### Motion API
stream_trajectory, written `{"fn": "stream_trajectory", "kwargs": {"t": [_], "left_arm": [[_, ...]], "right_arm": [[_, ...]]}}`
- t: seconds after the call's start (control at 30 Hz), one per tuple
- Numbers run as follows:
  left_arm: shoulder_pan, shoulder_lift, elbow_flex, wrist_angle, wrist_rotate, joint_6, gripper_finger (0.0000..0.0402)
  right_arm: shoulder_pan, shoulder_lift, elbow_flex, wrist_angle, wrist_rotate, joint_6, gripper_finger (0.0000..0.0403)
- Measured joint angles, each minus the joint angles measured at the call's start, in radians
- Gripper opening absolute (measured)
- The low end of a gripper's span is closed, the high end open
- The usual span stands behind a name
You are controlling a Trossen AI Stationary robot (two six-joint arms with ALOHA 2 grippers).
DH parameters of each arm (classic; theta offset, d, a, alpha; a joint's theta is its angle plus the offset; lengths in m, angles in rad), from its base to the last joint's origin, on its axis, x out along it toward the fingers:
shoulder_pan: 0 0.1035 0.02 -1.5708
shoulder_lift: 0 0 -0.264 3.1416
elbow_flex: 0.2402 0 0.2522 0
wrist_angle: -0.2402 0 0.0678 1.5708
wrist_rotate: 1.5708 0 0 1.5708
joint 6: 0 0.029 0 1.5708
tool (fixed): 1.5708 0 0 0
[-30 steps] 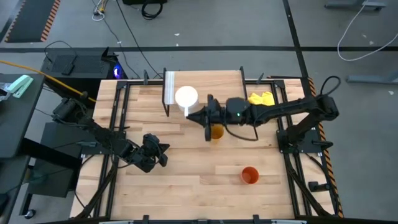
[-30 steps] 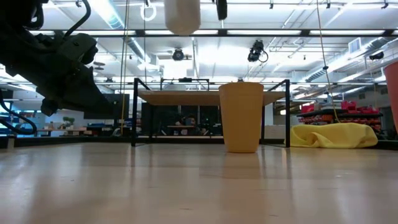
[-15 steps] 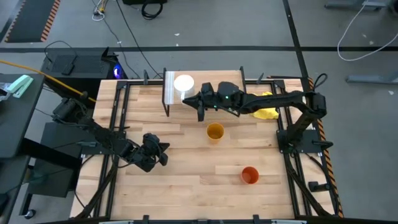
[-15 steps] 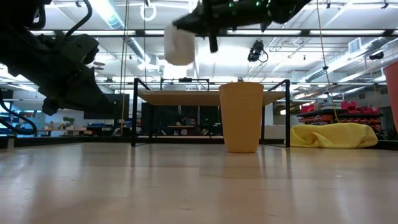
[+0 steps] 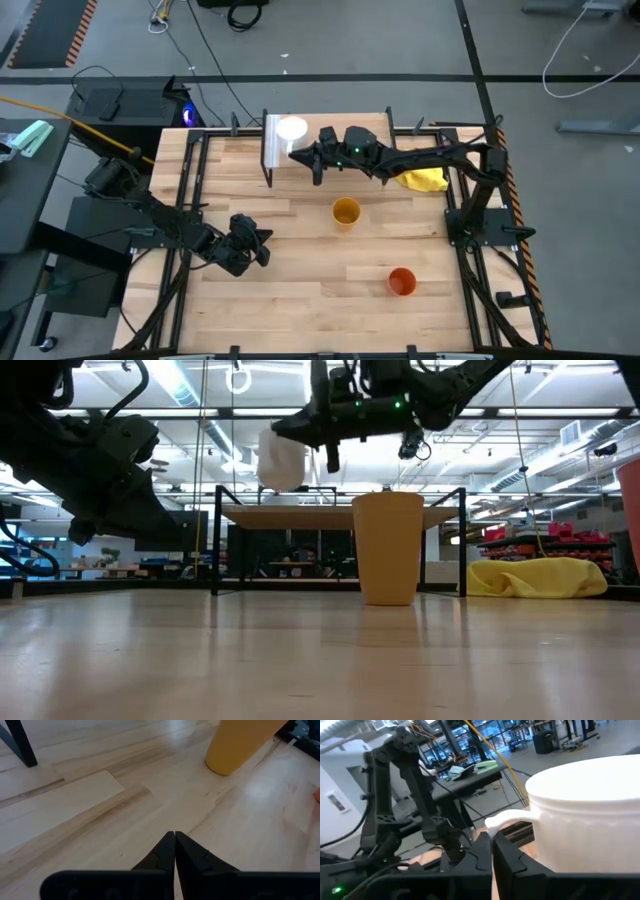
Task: Stack small to large cups/mugs on shelf
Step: Put the white mug on the shelf
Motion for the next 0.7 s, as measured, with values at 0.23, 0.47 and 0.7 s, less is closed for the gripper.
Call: {"fn": "stream_trajectory", "kwargs": {"t": [0.23,0.47,0.7], "left_arm": [[0.0,0.0,0.0,0.0,0.0,0.0,0.0013],[0.0,0.0,0.0,0.0,0.0,-0.001,0.0013],[0.0,0.0,0.0,0.002,-0.004,0.012,0.0019]], "right_arm": [[-0.015,0.062,0.0,0.084,-0.037,-0.015,0.0002],[-0.015,0.114,0.0,0.114,-0.04,-0.049,0.0002],[-0.015,0.128,0.0,0.122,-0.036,-0.1,0.0002]]}}
